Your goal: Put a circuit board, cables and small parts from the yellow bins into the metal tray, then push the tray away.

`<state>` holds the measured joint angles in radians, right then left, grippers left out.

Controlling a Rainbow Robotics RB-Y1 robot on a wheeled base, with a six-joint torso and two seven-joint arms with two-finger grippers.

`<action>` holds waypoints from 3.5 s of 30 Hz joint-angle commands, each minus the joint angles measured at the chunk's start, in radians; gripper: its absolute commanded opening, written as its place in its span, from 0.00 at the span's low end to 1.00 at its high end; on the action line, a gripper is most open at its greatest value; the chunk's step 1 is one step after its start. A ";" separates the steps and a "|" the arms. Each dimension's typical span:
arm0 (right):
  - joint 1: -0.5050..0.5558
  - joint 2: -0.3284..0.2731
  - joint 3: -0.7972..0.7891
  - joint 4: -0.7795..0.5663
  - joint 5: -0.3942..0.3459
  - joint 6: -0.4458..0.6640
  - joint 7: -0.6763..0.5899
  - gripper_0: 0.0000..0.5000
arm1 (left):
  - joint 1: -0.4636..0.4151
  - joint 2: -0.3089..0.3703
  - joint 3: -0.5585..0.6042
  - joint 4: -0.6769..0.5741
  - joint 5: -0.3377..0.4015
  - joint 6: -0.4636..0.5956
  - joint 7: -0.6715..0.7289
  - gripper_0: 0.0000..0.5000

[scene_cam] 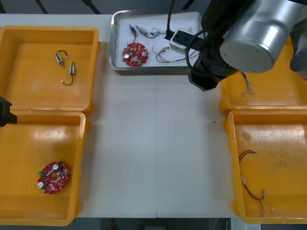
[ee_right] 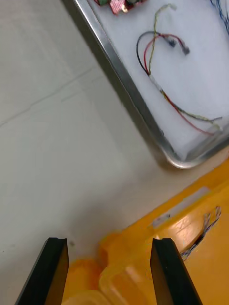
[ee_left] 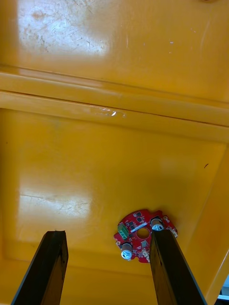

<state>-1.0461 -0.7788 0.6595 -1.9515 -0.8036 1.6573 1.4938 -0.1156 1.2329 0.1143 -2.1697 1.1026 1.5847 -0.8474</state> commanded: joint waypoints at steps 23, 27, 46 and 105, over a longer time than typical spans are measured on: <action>0.626 -0.289 -0.695 -0.159 -0.224 0.035 -0.308 1.00 | 0.014 0.046 0.033 -0.005 -0.009 -0.008 0.040 1.00; 0.718 -0.289 -0.779 -0.158 -0.230 0.033 -0.303 1.00 | 0.014 0.046 0.033 -0.005 -0.009 -0.008 0.040 1.00; 0.851 -0.264 -0.824 -0.020 -0.218 -0.070 -0.276 1.00 | 0.014 0.046 0.033 -0.005 -0.009 -0.008 0.040 1.00; 0.862 -0.226 -0.762 0.000 -0.190 -0.050 -0.267 1.00 | 0.014 0.046 0.033 -0.005 -0.009 -0.008 0.040 1.00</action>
<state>-0.1958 -1.0139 -0.1085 -1.9473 -0.9949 1.6023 1.1868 -0.1153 1.2330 0.1143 -2.1690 1.1024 1.5839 -0.8474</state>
